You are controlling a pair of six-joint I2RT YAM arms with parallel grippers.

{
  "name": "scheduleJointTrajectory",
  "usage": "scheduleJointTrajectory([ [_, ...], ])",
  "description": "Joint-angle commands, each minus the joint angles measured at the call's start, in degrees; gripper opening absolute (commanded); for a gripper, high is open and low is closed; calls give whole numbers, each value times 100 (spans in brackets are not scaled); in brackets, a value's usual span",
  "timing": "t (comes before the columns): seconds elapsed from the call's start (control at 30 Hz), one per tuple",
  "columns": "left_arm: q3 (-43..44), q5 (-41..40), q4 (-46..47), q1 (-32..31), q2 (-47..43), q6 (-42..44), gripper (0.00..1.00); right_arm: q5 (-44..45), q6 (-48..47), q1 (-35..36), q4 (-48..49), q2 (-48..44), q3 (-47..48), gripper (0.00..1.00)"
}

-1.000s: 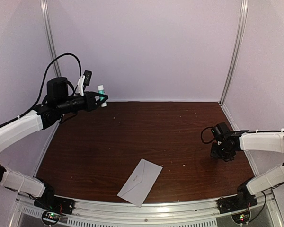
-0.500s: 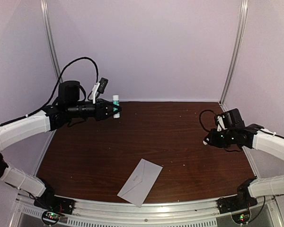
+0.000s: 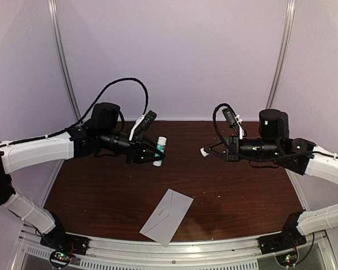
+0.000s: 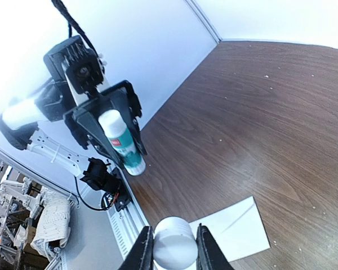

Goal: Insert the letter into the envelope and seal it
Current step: Close the solid glue cap on the solid glue.

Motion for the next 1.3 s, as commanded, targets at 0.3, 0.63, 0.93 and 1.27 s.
scheduleJointTrajectory([
  [0.3,273,412,-189,-362,186,366,0,-417,-343,646,503,1049,1049,7],
  [0.63,298,551,-196,-498,264,366,0,-542,-328,682,751,1243,1149,8],
  [0.93,299,583,-196,-506,271,360,0,-755,-351,757,866,1449,1289,8],
  [1.27,299,583,-198,-514,287,358,0,-891,-343,830,881,1537,1291,9],
])
